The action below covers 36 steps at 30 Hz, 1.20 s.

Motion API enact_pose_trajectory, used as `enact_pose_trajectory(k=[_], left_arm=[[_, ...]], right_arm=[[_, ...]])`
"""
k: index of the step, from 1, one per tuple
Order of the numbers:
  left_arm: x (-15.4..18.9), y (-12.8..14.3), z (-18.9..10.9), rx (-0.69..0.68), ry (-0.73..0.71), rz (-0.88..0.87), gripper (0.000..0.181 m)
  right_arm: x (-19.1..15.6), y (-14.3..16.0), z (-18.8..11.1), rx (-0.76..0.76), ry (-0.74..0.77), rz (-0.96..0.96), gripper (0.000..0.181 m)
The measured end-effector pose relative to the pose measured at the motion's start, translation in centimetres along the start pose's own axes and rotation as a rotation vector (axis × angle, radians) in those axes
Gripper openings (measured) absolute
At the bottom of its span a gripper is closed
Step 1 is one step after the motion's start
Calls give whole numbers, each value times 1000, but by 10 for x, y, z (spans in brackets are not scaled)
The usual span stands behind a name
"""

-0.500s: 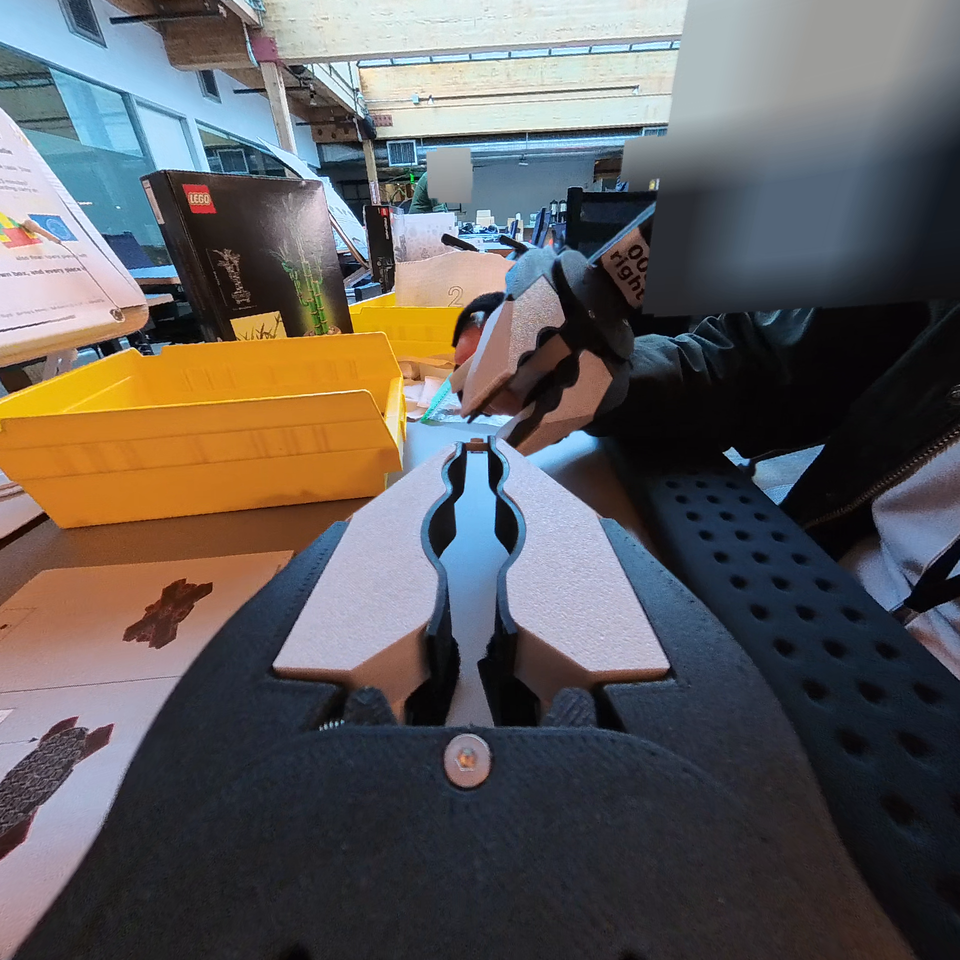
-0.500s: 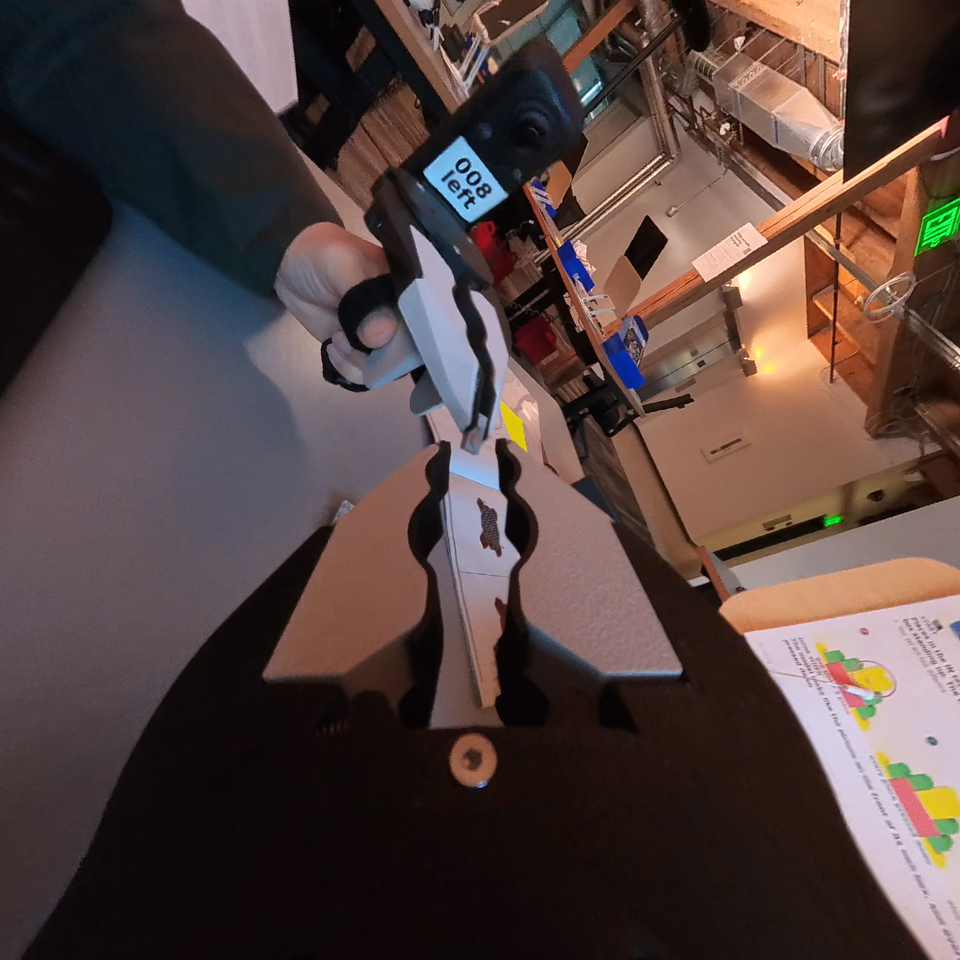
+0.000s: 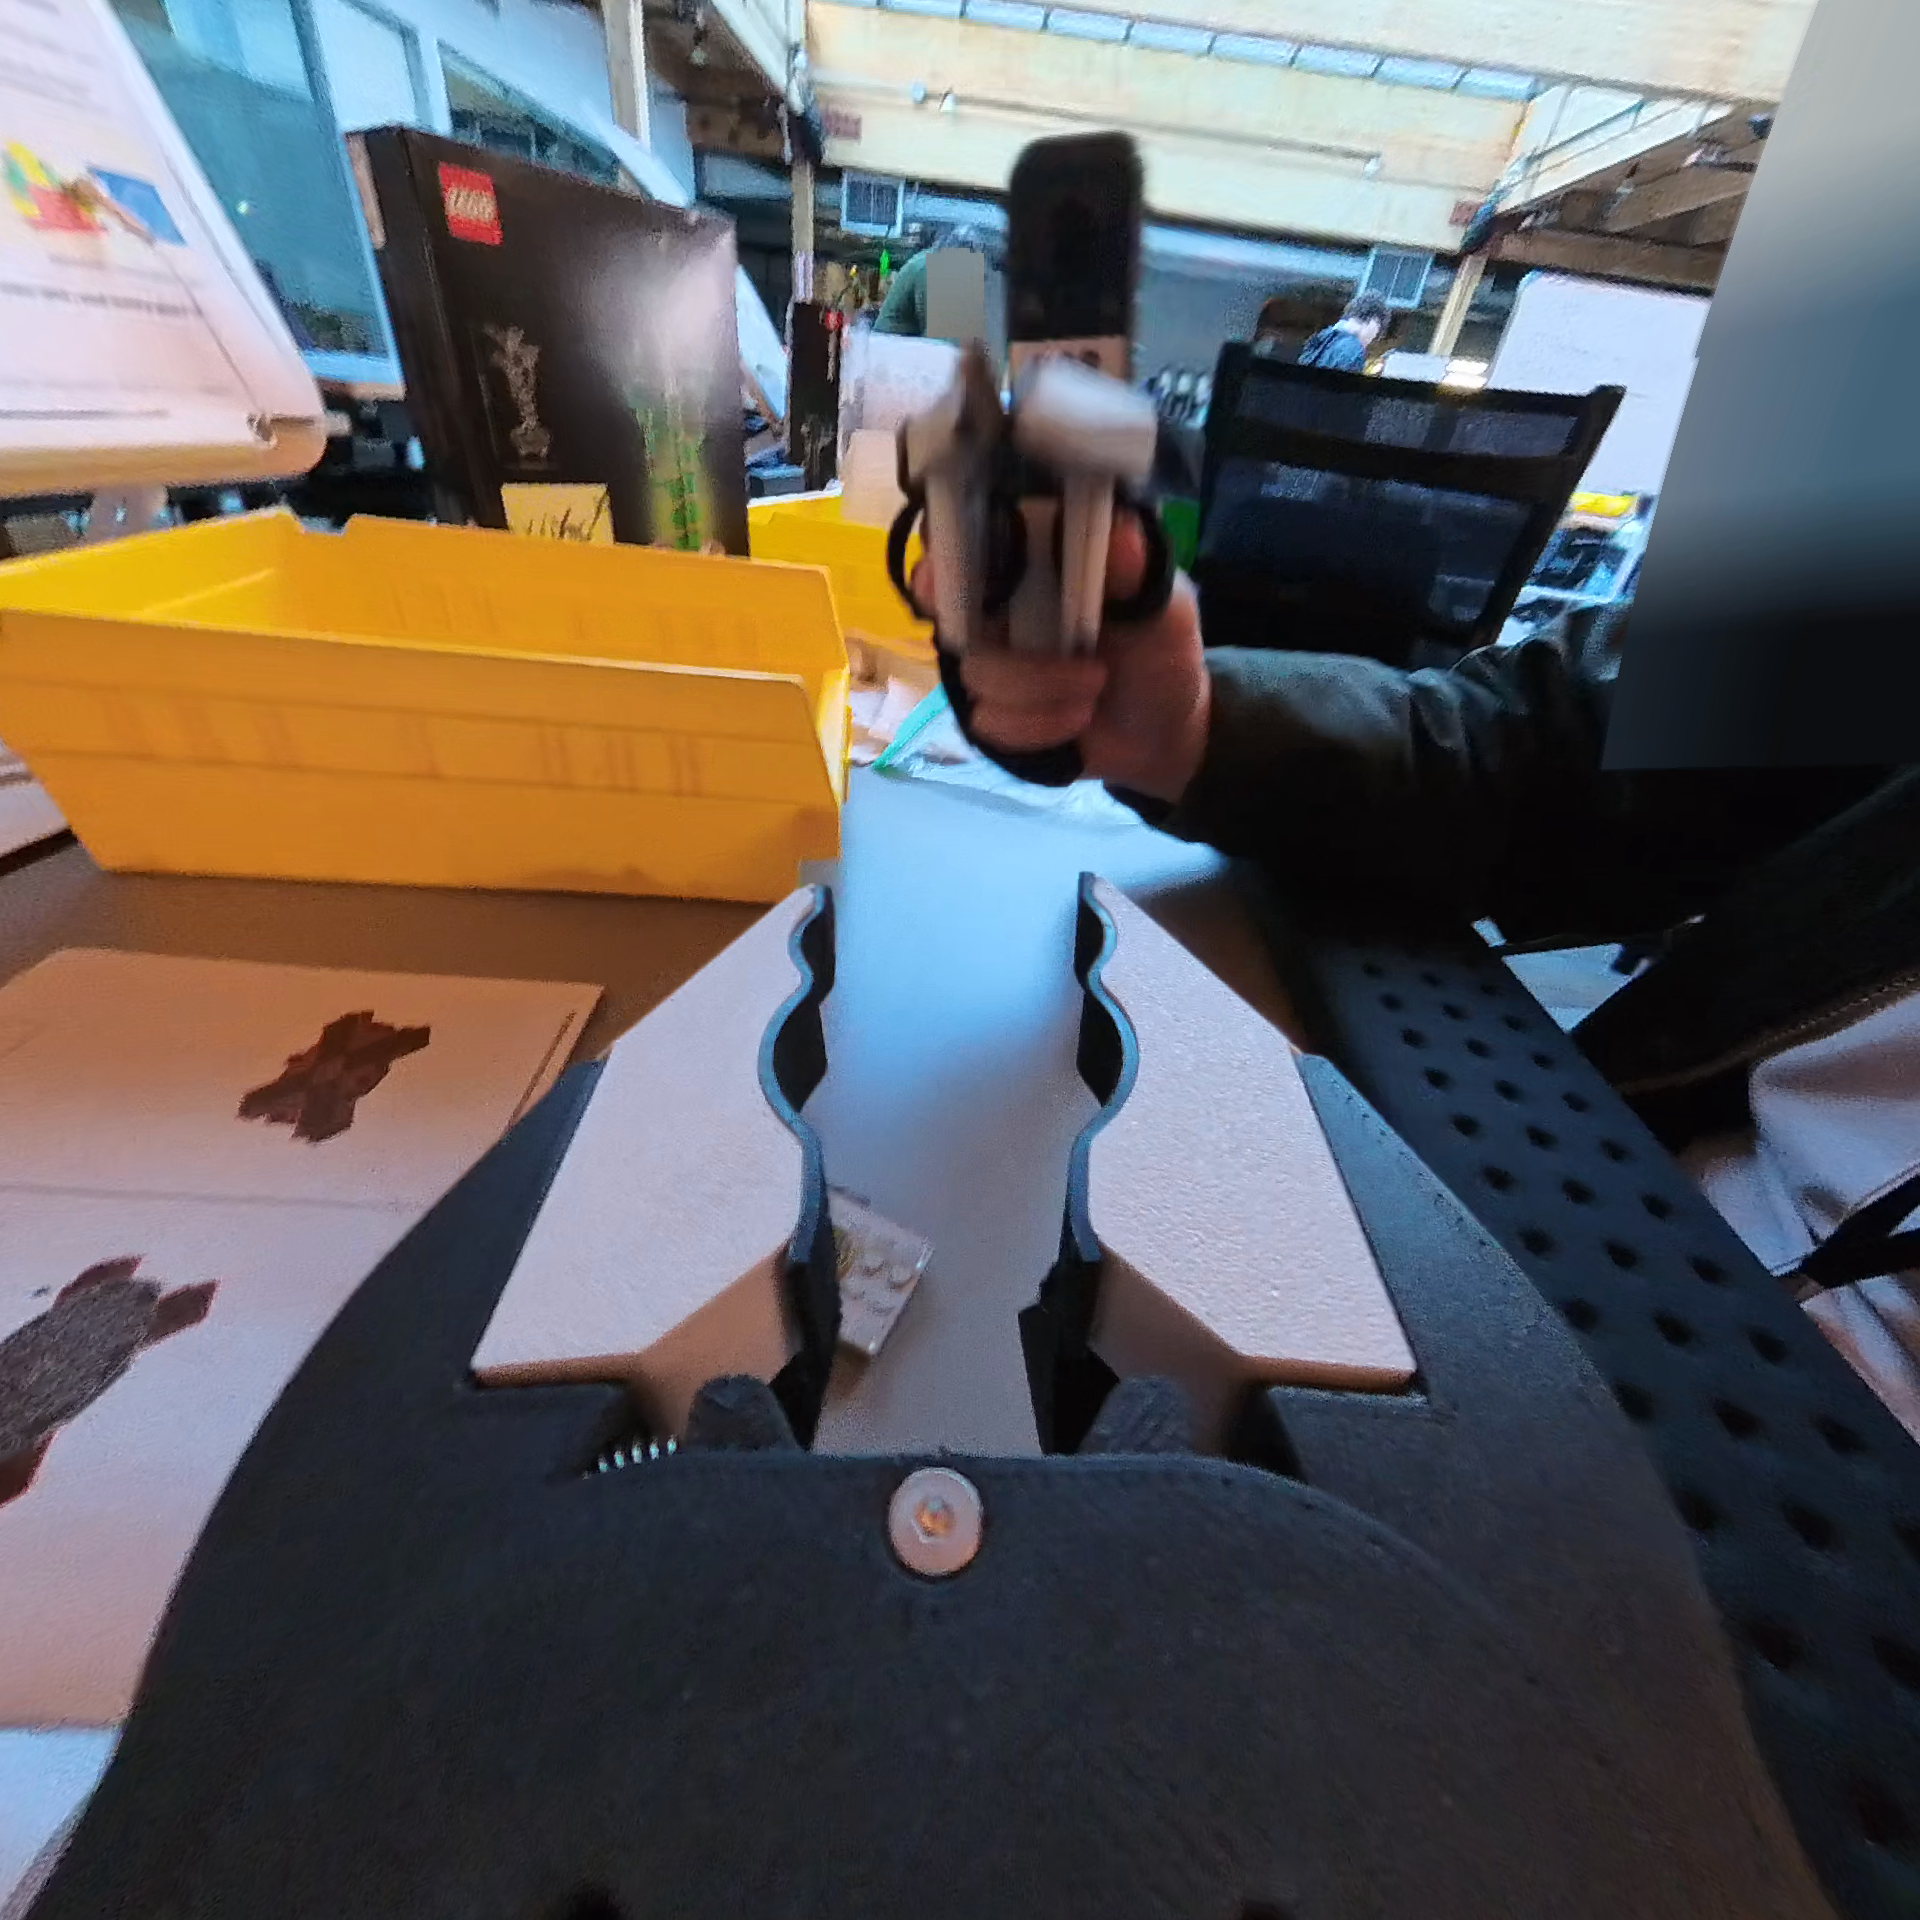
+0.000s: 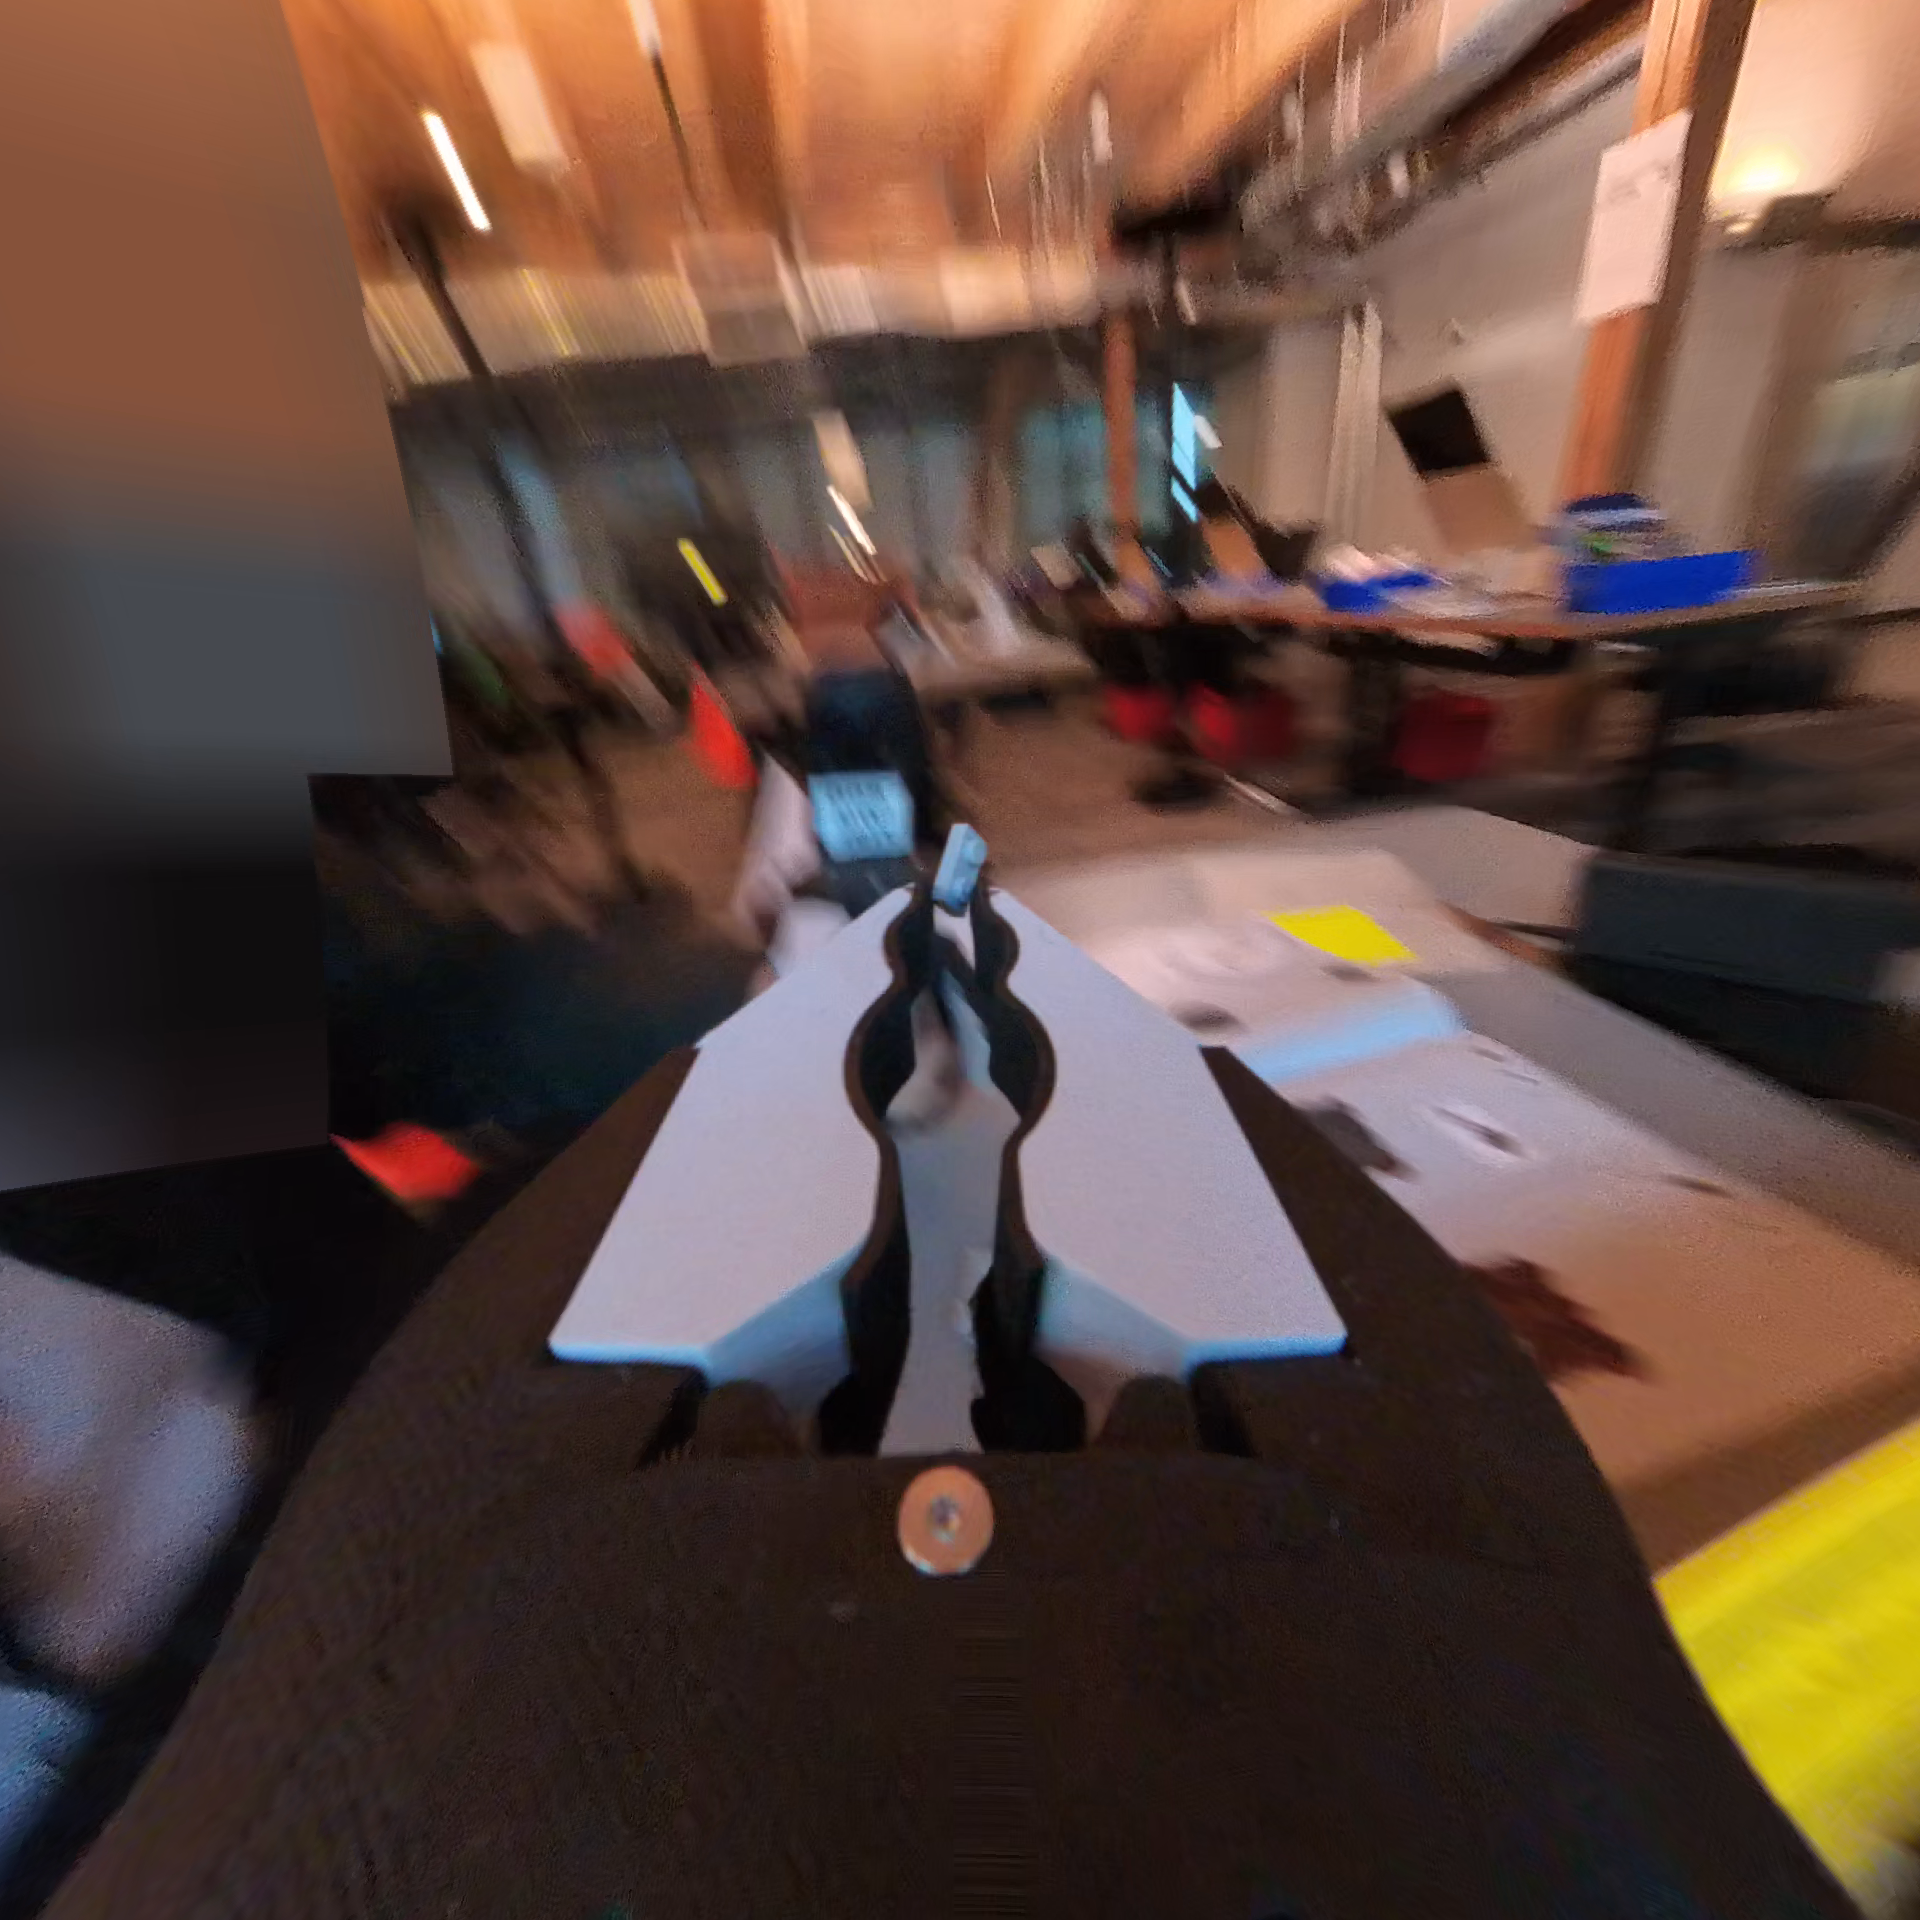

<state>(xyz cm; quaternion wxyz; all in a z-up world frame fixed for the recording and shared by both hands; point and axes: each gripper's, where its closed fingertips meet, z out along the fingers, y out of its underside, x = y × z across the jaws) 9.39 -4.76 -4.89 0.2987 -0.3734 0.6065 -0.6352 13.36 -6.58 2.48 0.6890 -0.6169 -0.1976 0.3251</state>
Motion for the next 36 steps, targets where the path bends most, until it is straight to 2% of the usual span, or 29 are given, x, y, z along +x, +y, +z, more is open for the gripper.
enact_pose_trajectory(k=[1, 3, 6, 9, 11, 12, 14, 16, 17, 19, 21, 23, 25, 27, 28, 31, 33, 36], left_arm=[[-4, 5, -1, -26, -15, -3, 45], [-10, 15, -2, -89, -33, 5, 46], [-17, 29, -3, -165, -55, 0, 48], [-22, 41, -4, -225, -56, -23, 48], [-26, 50, -5, -279, -68, -36, 48], [-27, 54, -6, -304, -72, -44, 48], [-31, 60, -9, -342, -84, -57, 46], [-34, 62, -10, -356, -92, -76, 46], [-35, 62, -11, -360, -94, -83, 46], [-38, 64, -13, -375, -106, -86, 47], [-42, 66, -17, -396, -122, -73, 47], [-45, 66, -21, -411, -138, -72, 45], [-47, 66, -25, -421, -135, -85, 42], [-47, 68, -28, -435, -122, -105, 41], [-46, 70, -29, -450, -109, -120, 42], [-40, 80, -30, -496, -70, -145, 45], [-39, 86, -28, -523, -63, -134, 48], [-37, 96, -26, -577, -68, -102, 52]], right_arm=[[7, -22, -15, 141, -55, 156, 6], [28, -51, -46, 348, -75, 320, 5], [44, -64, -71, 428, -55, 354, 5], [48, -64, -76, 404, -50, 360, 6], [67, -53, -79, 329, 77, 330, 6], [90, -39, -86, 248, 248, 282, 6], [143, -4, -119, -10, 670, 118, 6], [174, 28, -156, -307, 950, -6, 7], [181, 39, -166, -405, 1012, -34, 13], [187, 46, -172, -455, 1056, -41, 22], [183, 41, -166, -400, 1023, -16, 25], [169, 16, -149, -273, 940, -81, 26], [130, -17, -112, -118, 758, -238, 27], [82, -21, -64, -94, 552, -388, 26], [58, -7, -39, -142, 440, -441, 26], [10, 71, 17, -405, 147, -422, 33], [10, 117, 28, -578, 107, -377, 37], [20, 158, 29, -713, 106, -237, 50]])
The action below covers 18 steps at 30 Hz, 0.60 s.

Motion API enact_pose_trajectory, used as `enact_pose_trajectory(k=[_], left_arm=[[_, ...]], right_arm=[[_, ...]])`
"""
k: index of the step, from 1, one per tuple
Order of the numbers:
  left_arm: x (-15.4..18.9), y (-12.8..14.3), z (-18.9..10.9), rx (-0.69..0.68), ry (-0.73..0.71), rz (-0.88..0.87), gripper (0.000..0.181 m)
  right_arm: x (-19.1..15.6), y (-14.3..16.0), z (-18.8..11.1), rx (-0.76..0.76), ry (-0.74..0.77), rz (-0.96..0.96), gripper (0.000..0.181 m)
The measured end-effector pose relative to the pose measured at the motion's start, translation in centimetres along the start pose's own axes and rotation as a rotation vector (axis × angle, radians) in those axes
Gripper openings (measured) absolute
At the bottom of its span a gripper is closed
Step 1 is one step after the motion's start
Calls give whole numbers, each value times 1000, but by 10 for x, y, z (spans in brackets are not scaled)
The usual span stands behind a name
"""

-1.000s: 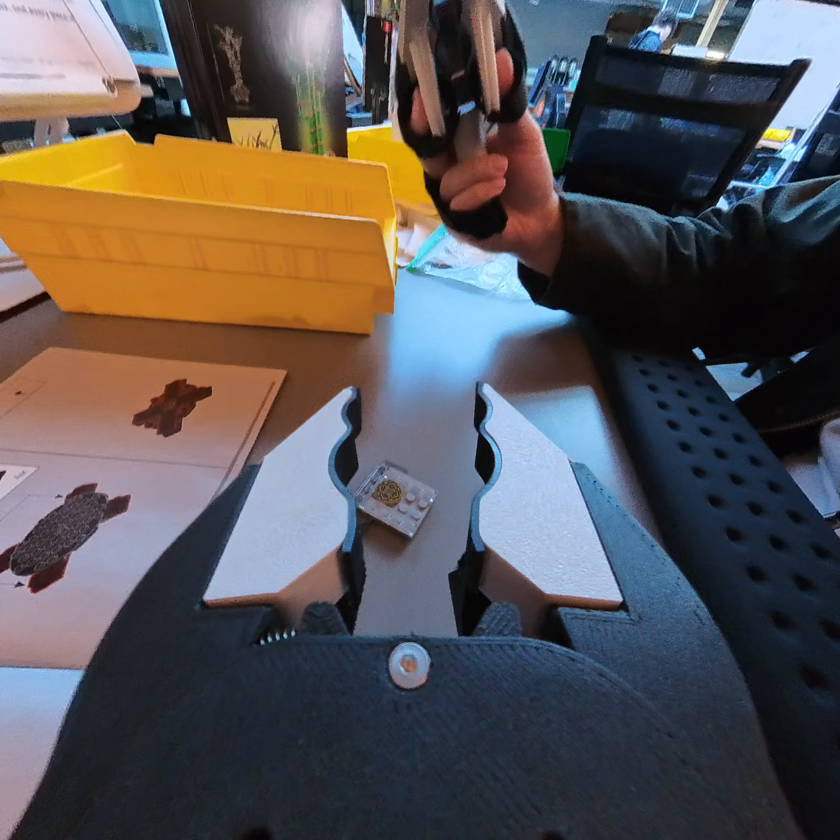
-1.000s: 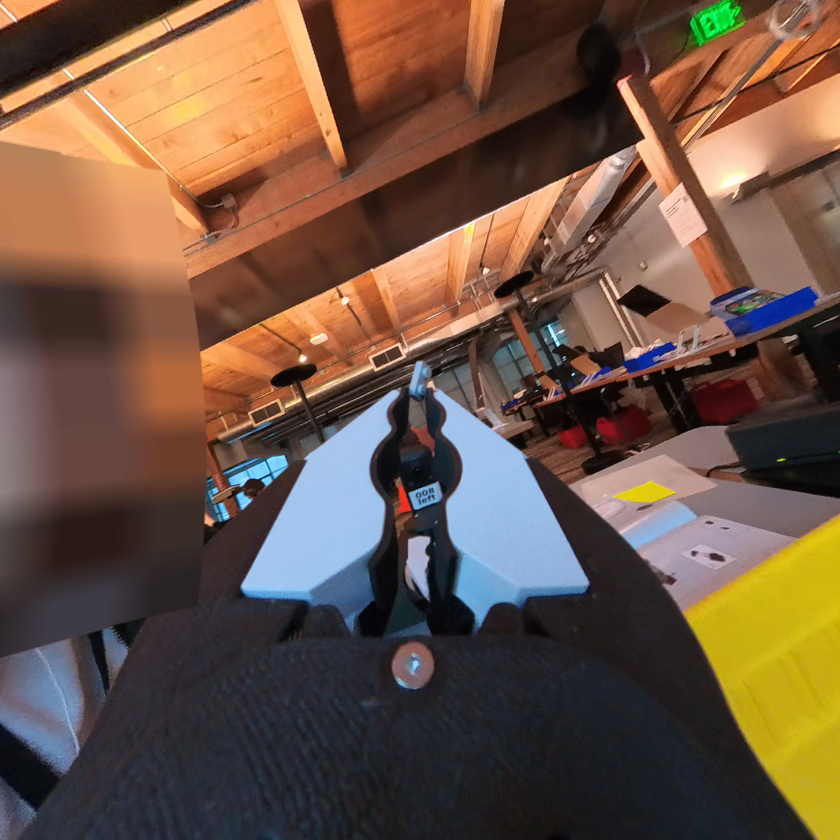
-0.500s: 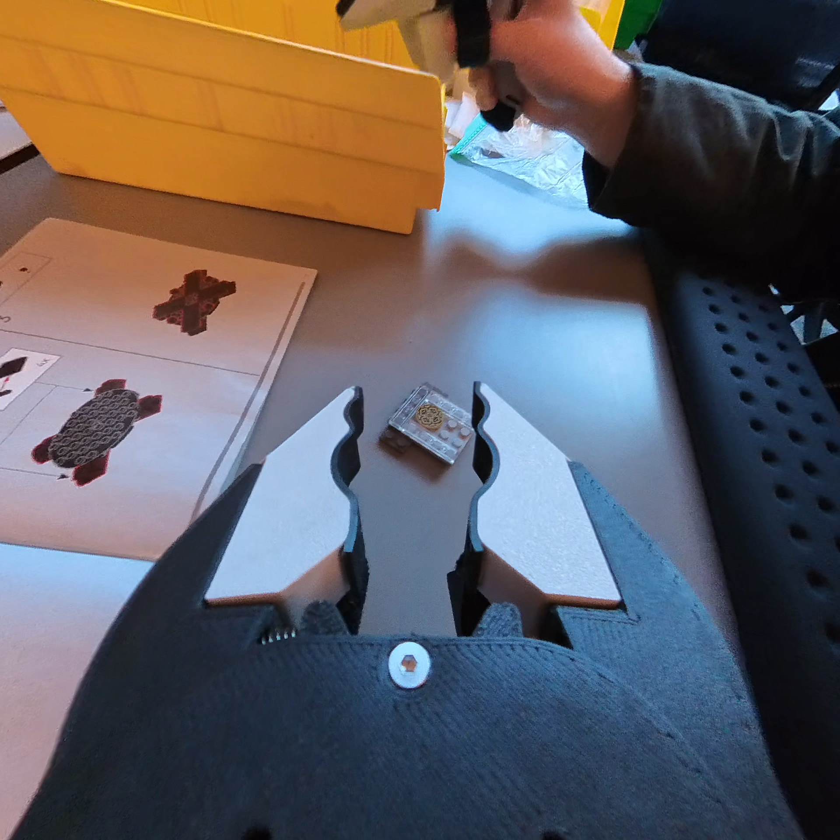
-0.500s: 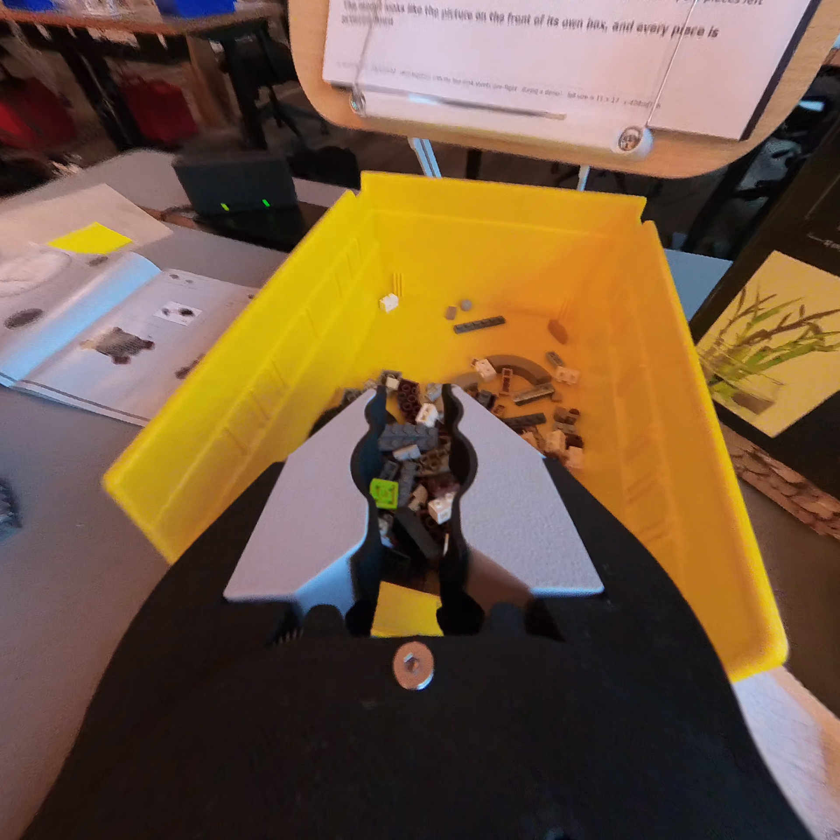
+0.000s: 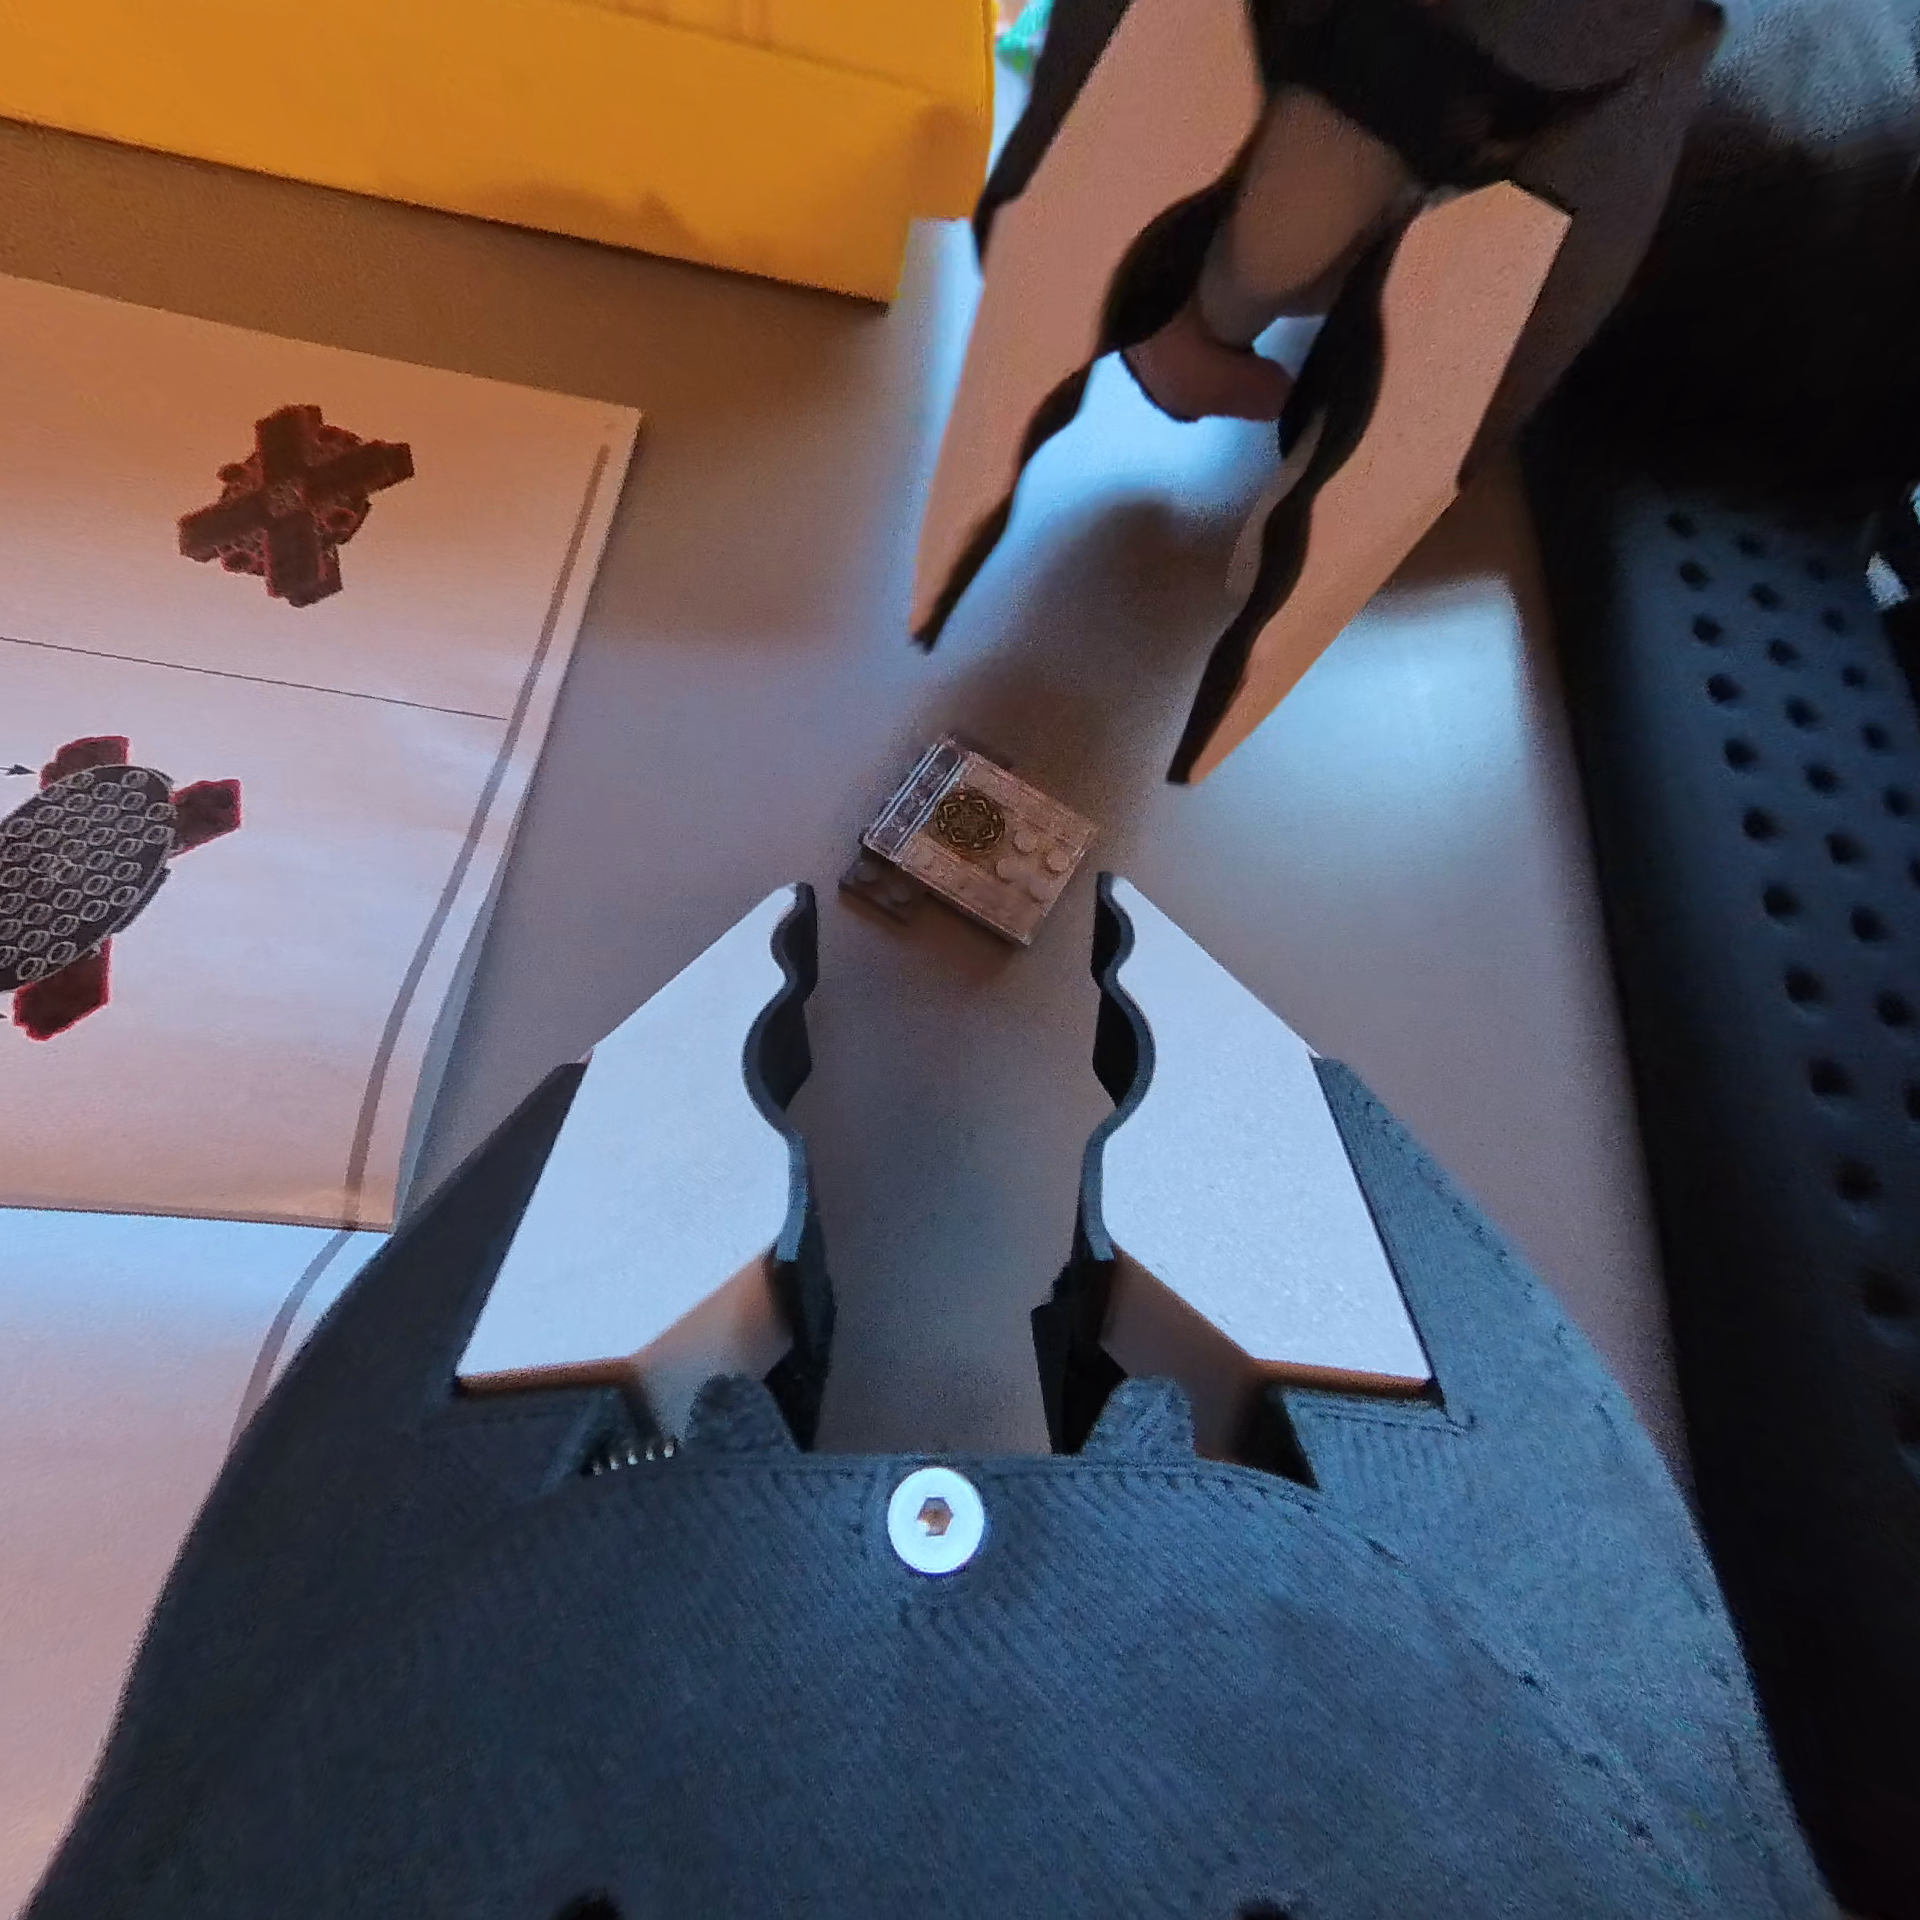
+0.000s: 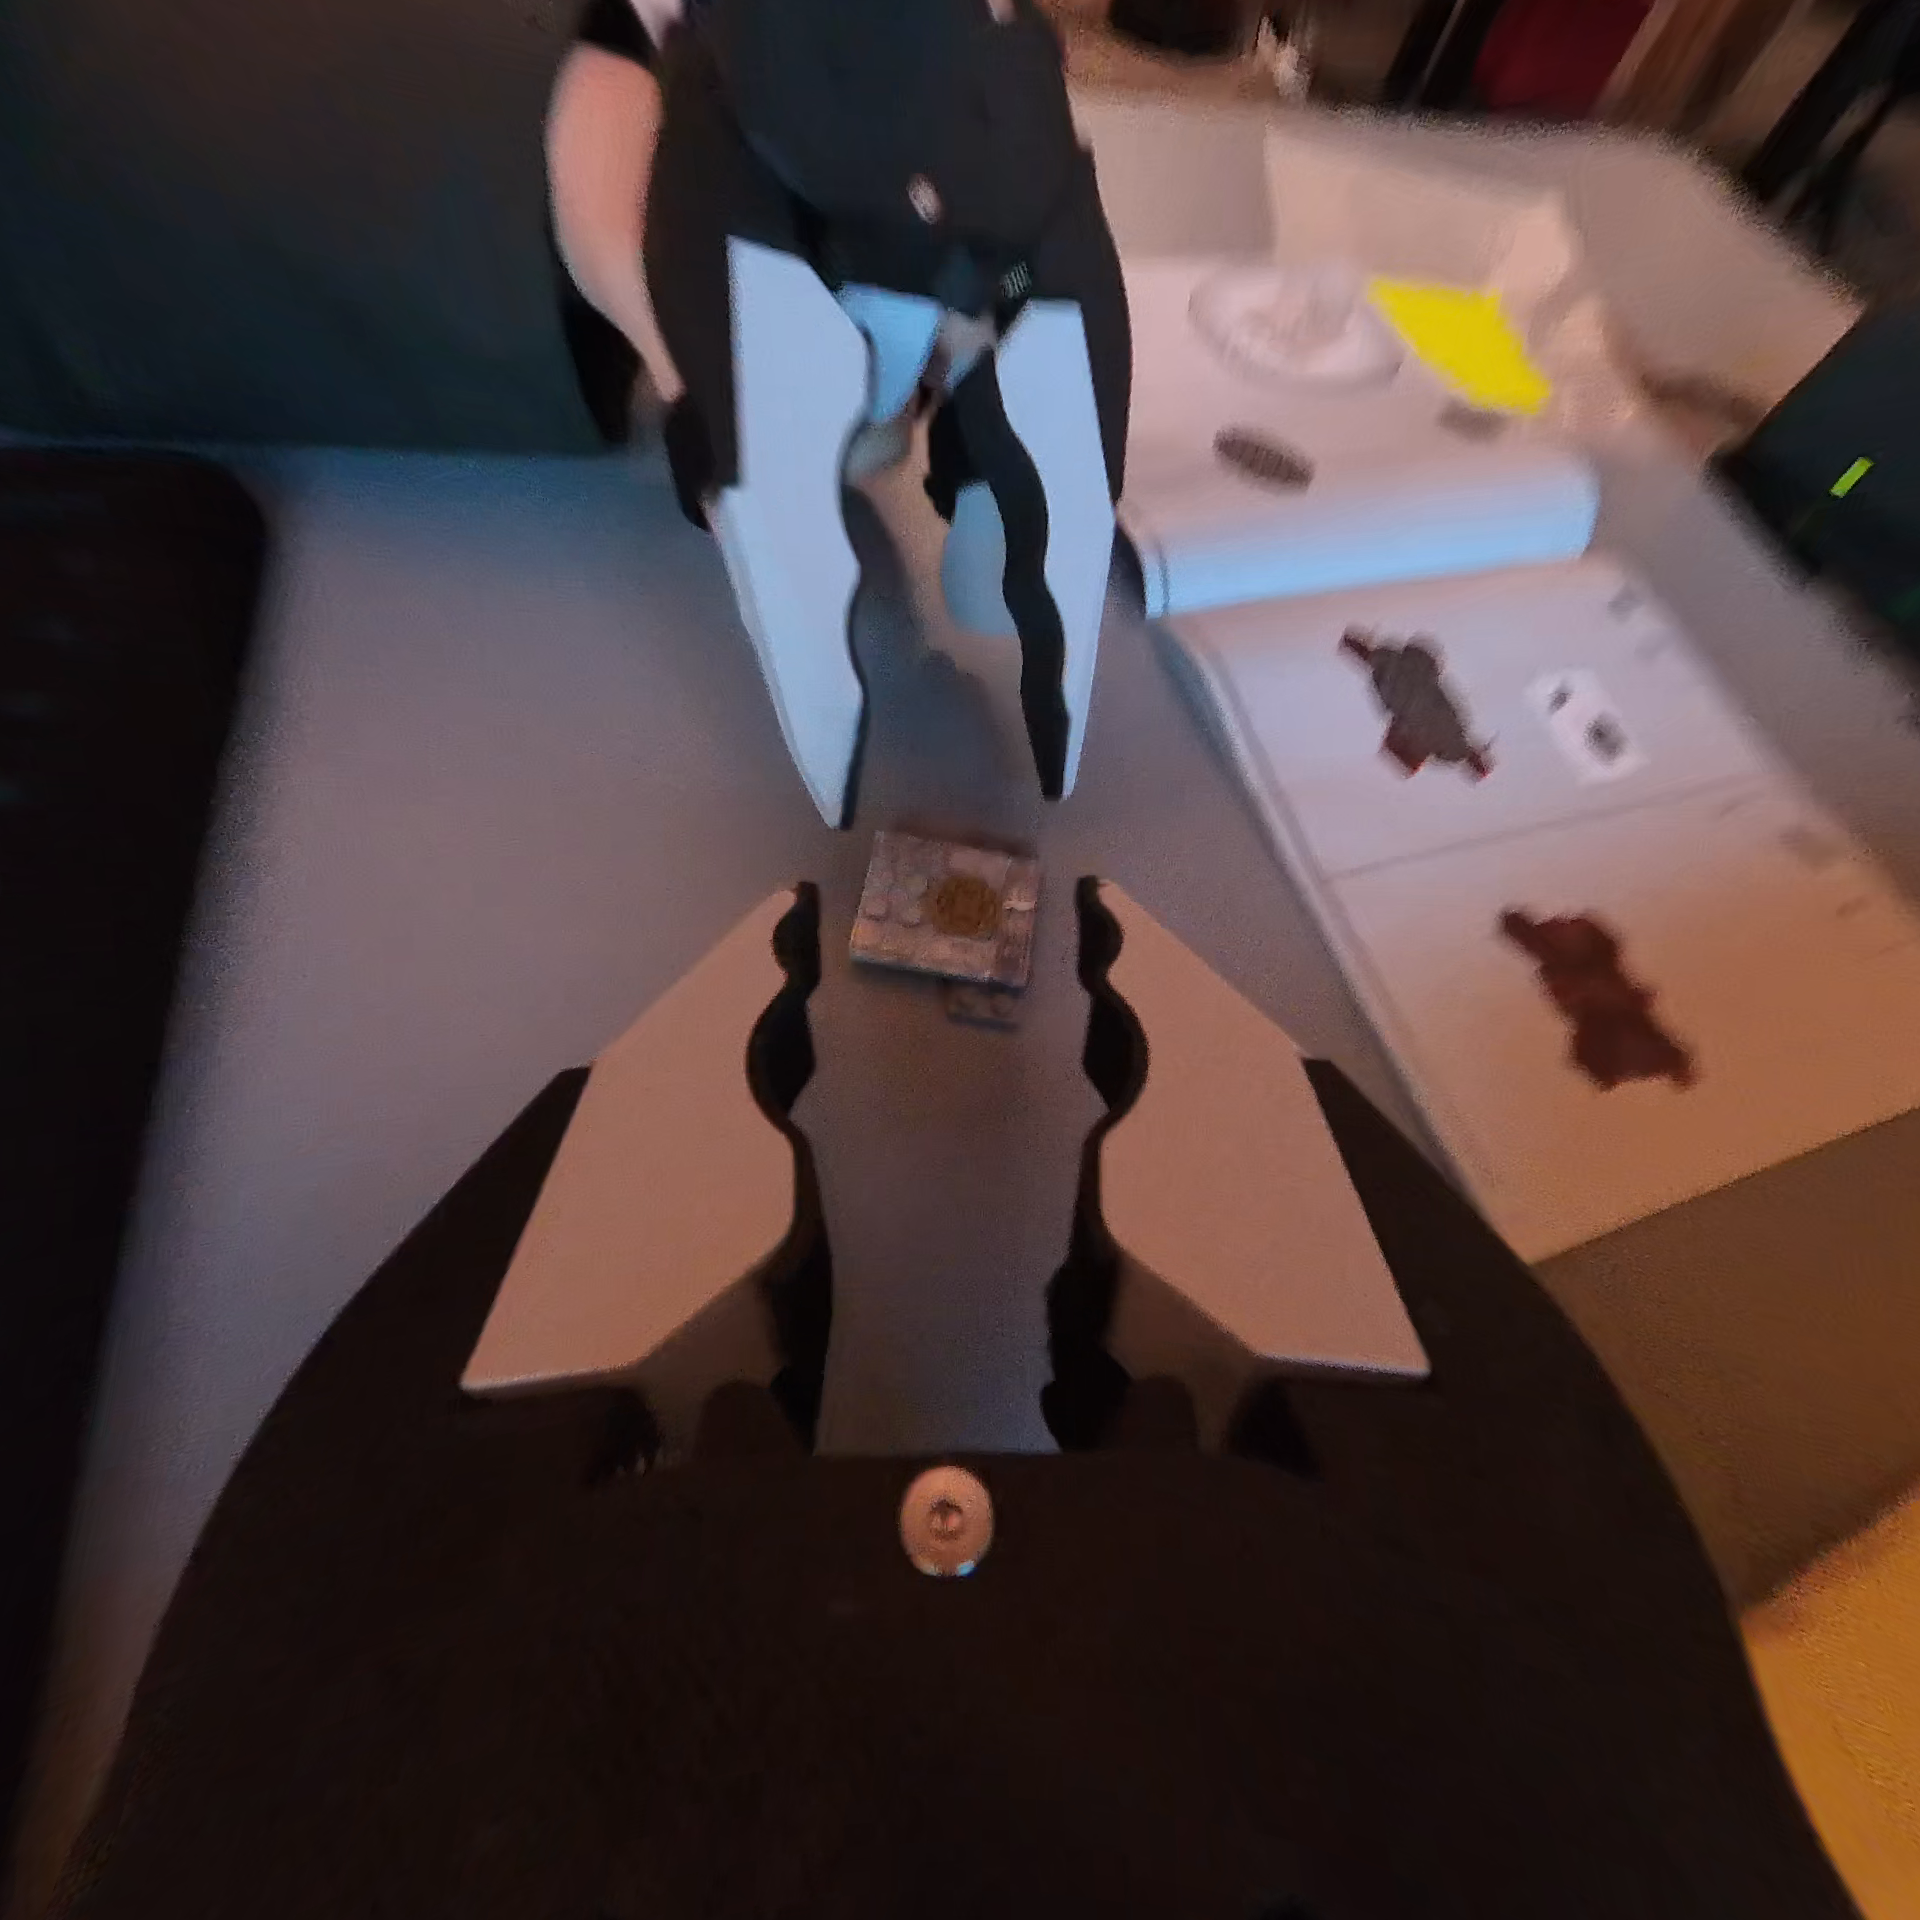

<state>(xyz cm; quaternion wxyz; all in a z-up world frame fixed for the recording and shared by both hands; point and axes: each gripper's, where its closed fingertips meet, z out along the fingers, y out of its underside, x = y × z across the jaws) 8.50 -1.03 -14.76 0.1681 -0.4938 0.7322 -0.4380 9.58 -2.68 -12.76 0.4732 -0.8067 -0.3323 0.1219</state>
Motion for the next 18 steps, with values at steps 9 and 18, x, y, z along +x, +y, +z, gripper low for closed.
enact_pose_trajectory(k=[9, 18], left_arm=[[-7, 12, 8, -102, -121, 141, 42], [-20, 10, -2, -73, -150, 29, 44]], right_arm=[[-3, 31, 14, -133, -91, 172, 41], [-11, 35, 6, -169, -133, 177, 23]])
